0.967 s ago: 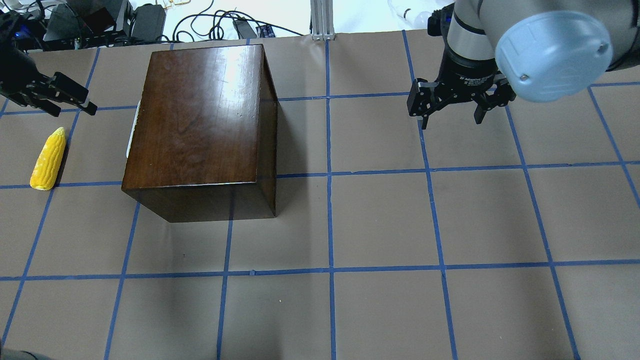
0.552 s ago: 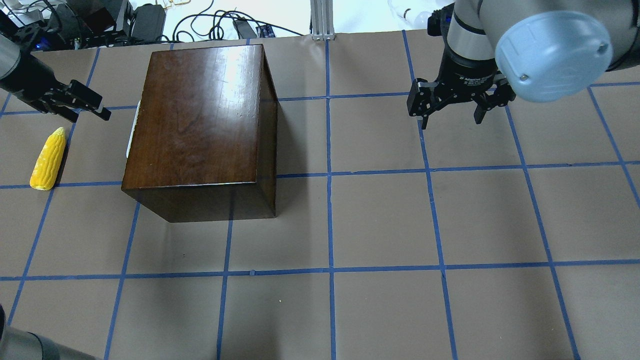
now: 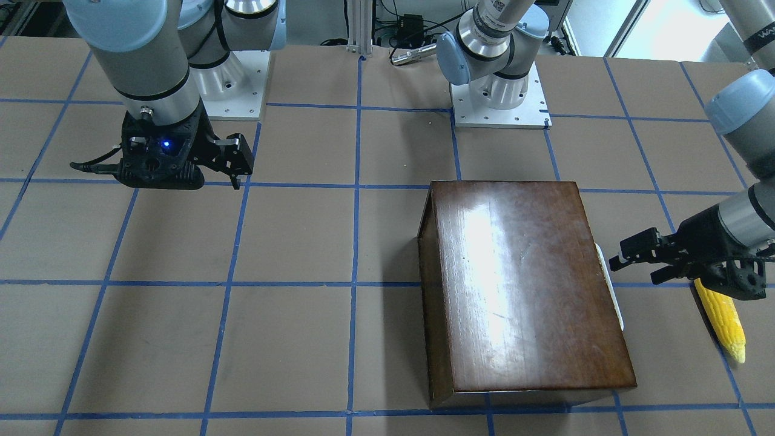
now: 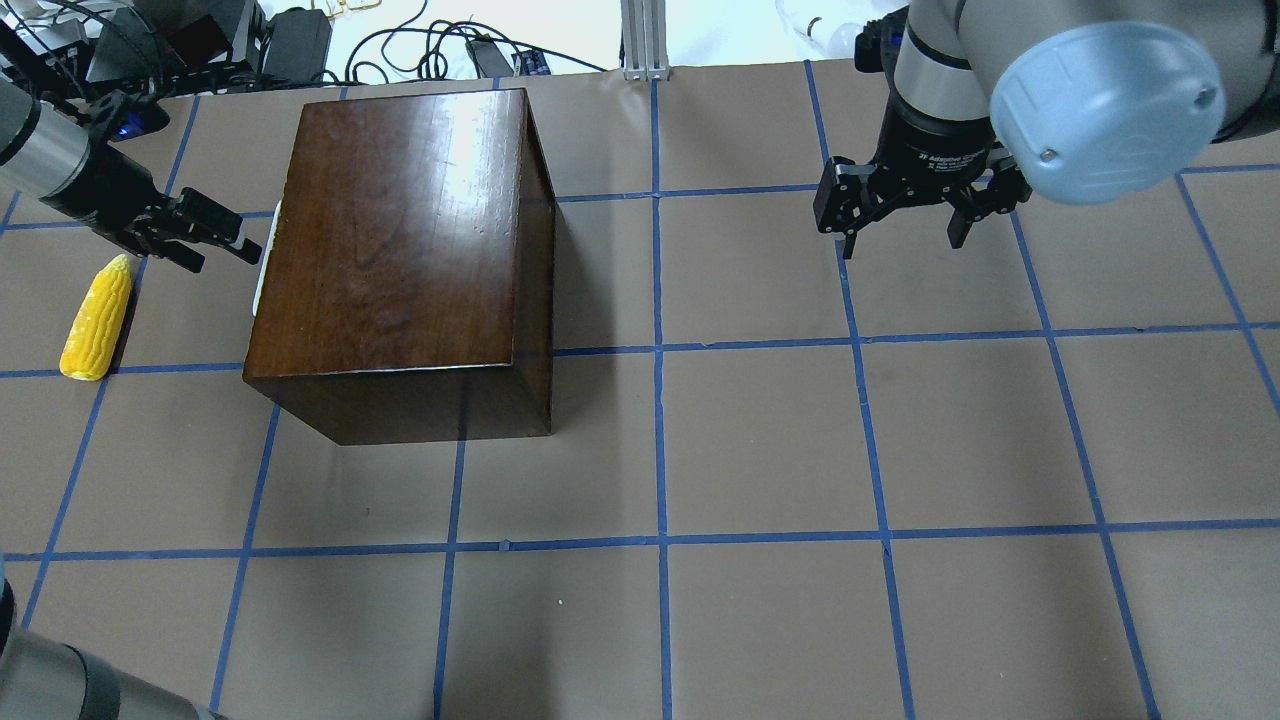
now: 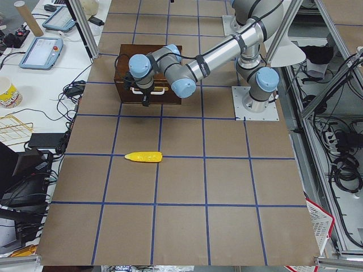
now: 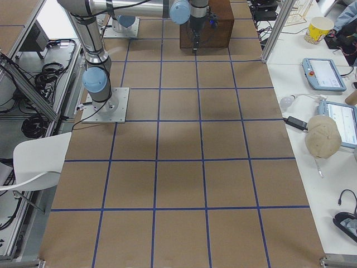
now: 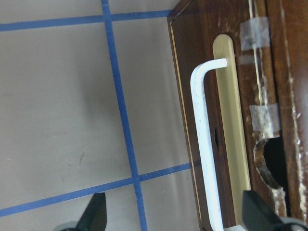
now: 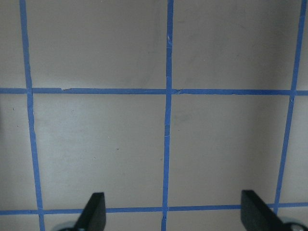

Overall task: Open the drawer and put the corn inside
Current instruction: 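Lower the left gripper and grasp the white drawer handle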

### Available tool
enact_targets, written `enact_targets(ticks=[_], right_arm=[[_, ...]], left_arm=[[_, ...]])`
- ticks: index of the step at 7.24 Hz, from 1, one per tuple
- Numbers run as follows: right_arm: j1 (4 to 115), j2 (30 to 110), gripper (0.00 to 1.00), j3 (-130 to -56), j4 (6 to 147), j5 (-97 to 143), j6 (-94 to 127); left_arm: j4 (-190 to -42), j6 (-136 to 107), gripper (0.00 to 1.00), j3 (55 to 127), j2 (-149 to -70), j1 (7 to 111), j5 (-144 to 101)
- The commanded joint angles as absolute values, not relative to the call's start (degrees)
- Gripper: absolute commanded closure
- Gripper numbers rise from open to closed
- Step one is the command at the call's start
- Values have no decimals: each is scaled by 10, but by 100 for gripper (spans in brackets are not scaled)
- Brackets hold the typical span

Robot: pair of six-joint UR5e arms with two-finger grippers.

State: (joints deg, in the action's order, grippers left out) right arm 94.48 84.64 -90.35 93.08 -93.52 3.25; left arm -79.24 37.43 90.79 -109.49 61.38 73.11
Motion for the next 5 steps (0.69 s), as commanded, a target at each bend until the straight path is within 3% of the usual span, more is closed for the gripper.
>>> enact_targets(ticks=[1,5], right_arm=[[945,846,0,-904,931,-935,33],[945,846,0,-904,931,-935,33]], left_arm=[[-792,374,0,912,-1105,613,727],[-792,374,0,913,-1122,613,715]])
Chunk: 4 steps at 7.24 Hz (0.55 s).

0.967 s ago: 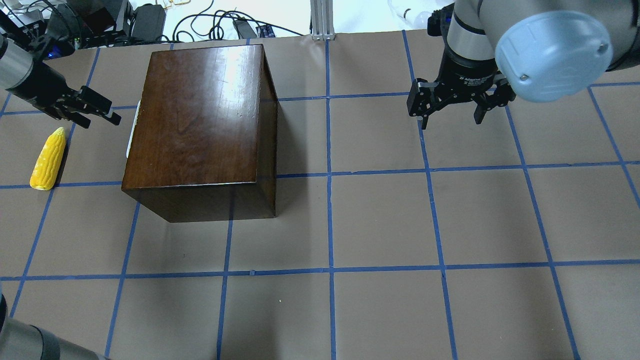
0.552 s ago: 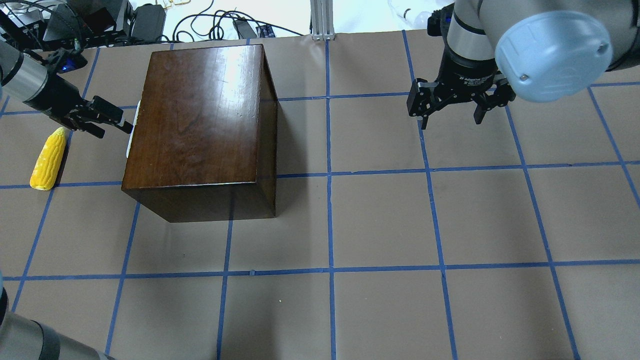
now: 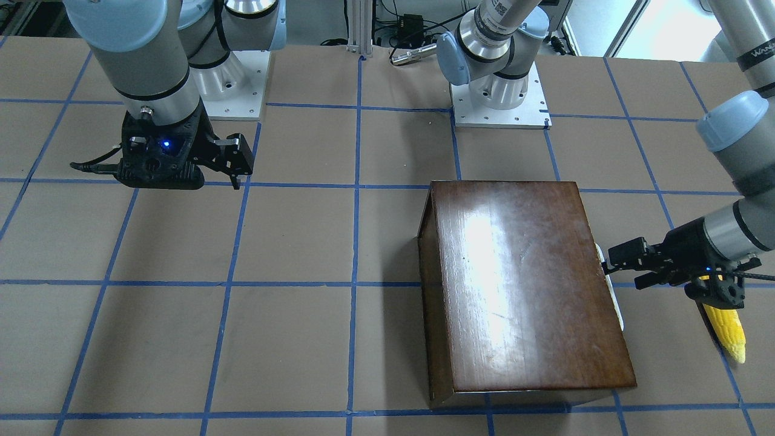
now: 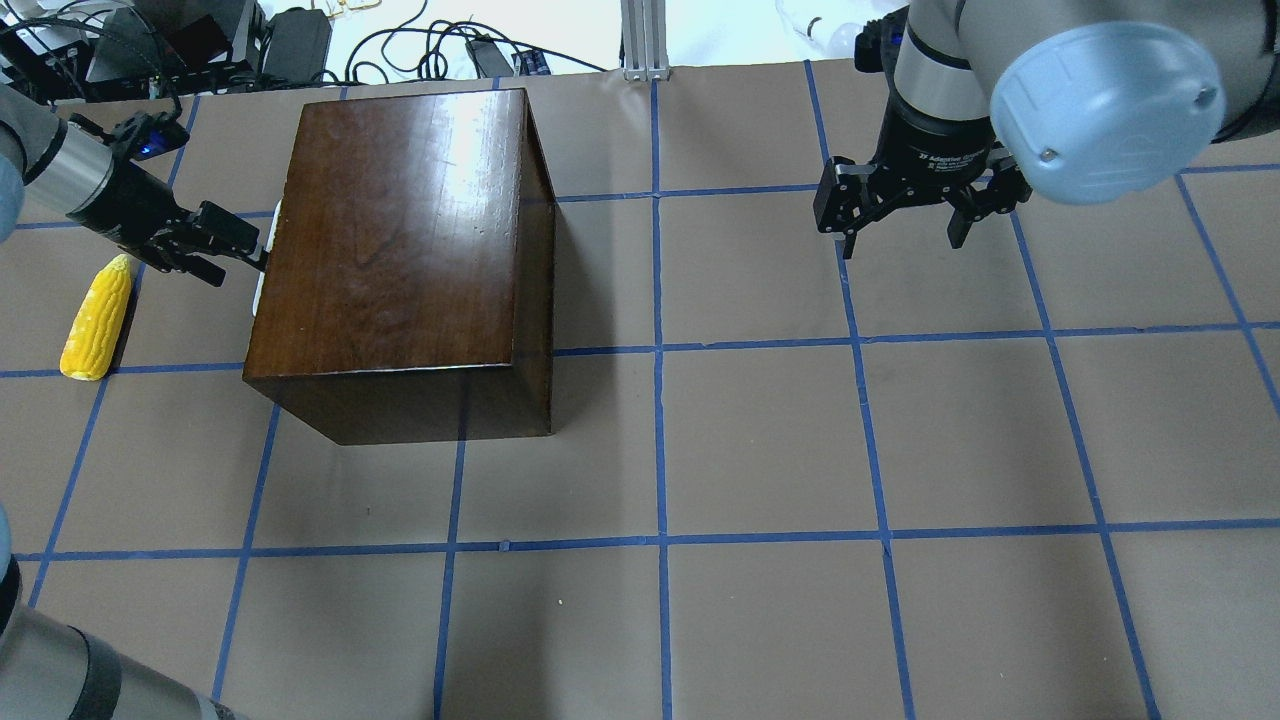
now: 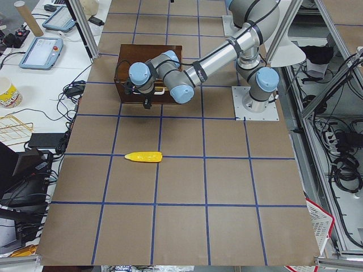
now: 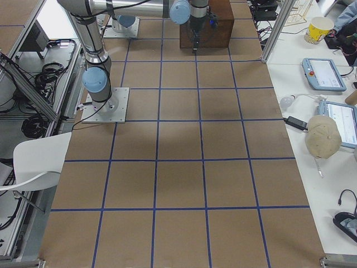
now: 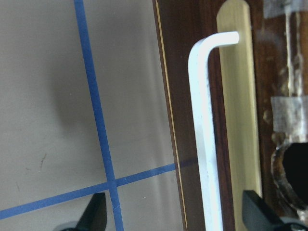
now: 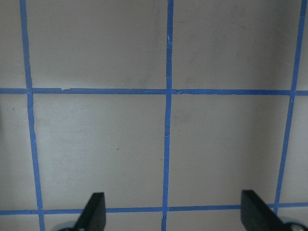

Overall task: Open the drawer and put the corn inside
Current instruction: 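Lower the left gripper and grasp the white drawer handle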

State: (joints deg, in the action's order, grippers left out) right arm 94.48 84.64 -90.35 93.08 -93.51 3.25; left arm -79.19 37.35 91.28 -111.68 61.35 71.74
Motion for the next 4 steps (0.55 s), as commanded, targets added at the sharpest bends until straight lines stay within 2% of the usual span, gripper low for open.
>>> enact_targets(ticks=[1,4], right_arm=[[945,846,0,-904,931,-935,33],[945,846,0,-904,931,-935,33]], left_arm=[[-792,373,0,912,-1127,613,715],[-792,373,0,912,-1135,613,715]])
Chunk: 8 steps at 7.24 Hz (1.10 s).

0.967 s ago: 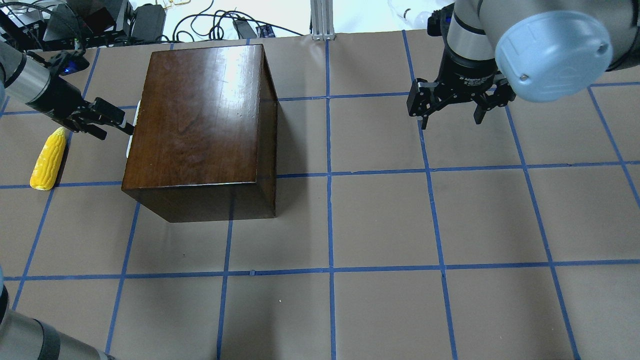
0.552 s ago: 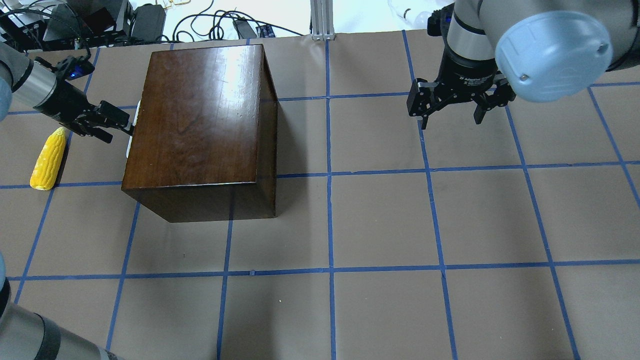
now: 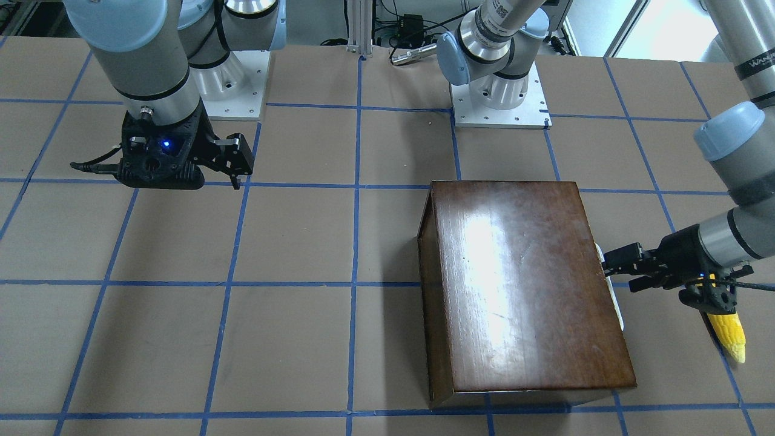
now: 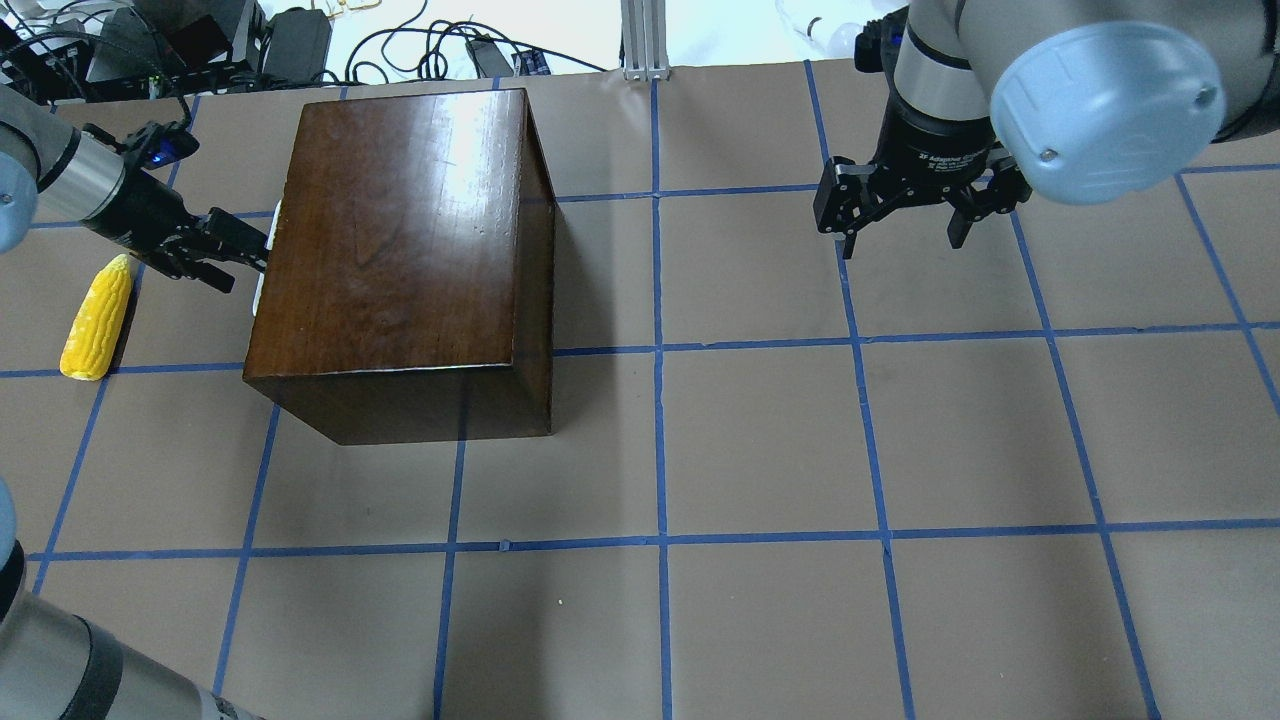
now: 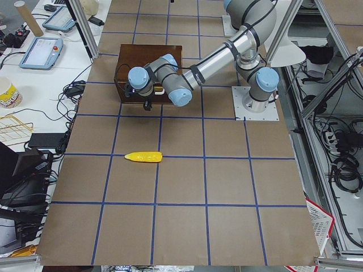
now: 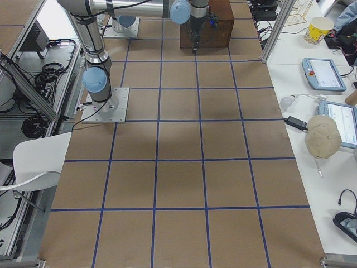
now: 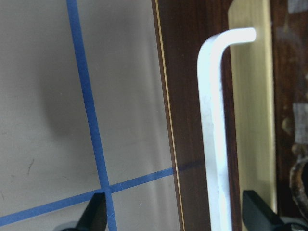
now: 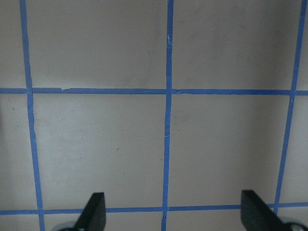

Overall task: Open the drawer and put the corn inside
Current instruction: 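Lower the left gripper and grasp the white drawer handle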

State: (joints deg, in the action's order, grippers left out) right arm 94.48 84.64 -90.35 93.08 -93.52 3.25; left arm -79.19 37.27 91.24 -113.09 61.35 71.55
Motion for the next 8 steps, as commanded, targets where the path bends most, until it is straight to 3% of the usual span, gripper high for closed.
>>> enact_targets(ticks=[1,8], right_arm=[[945,846,0,-904,932,-935,33],[945,846,0,-904,931,-935,33]], left_arm=[[-792,373,0,912,-1138,613,715],[-766,383,0,906,-1149,607,717]])
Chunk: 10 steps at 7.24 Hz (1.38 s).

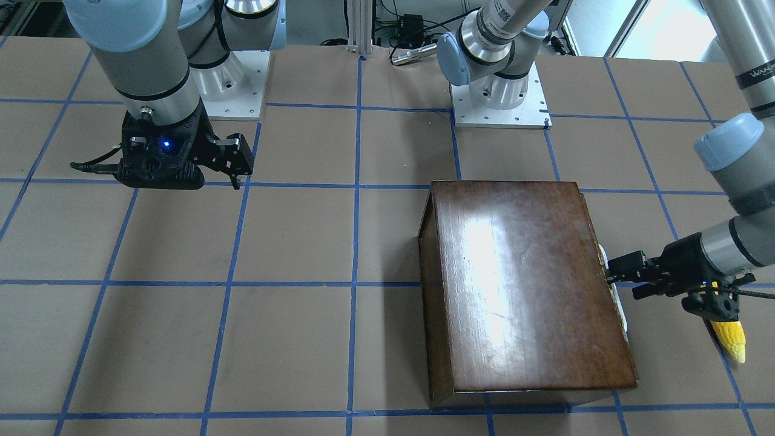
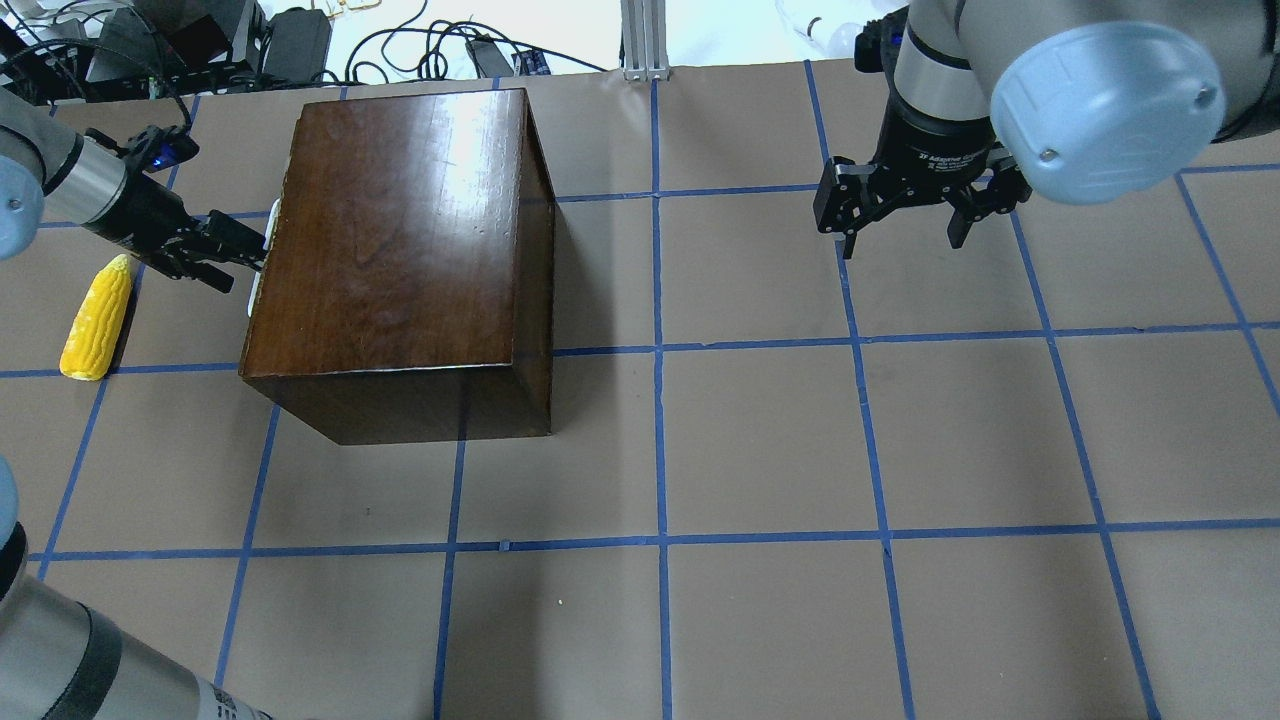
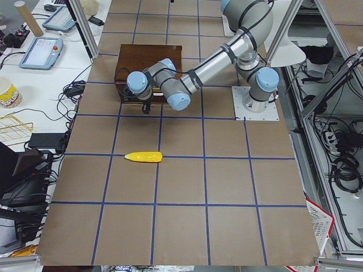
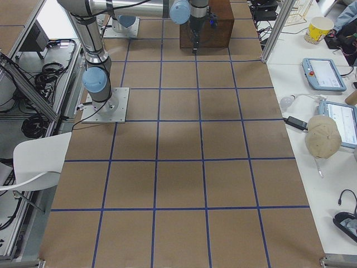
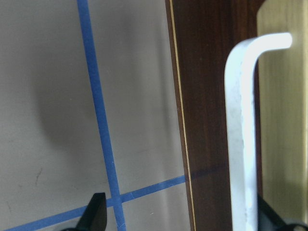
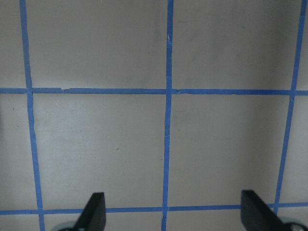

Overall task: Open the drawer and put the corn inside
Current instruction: 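Pull the drawer handle away from the cabinet with the left gripper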

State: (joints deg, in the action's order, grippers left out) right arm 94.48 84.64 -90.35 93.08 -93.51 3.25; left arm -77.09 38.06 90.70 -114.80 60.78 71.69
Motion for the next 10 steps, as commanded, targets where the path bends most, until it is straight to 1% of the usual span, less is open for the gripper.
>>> enact_targets(ticks=[1,10], right_arm=[[945,846,0,-904,931,-935,33],[945,846,0,-904,932,-935,33]], left_arm=[[-766,385,0,905,-1150,599,717],[-766,386,0,885,-1163,553,720]])
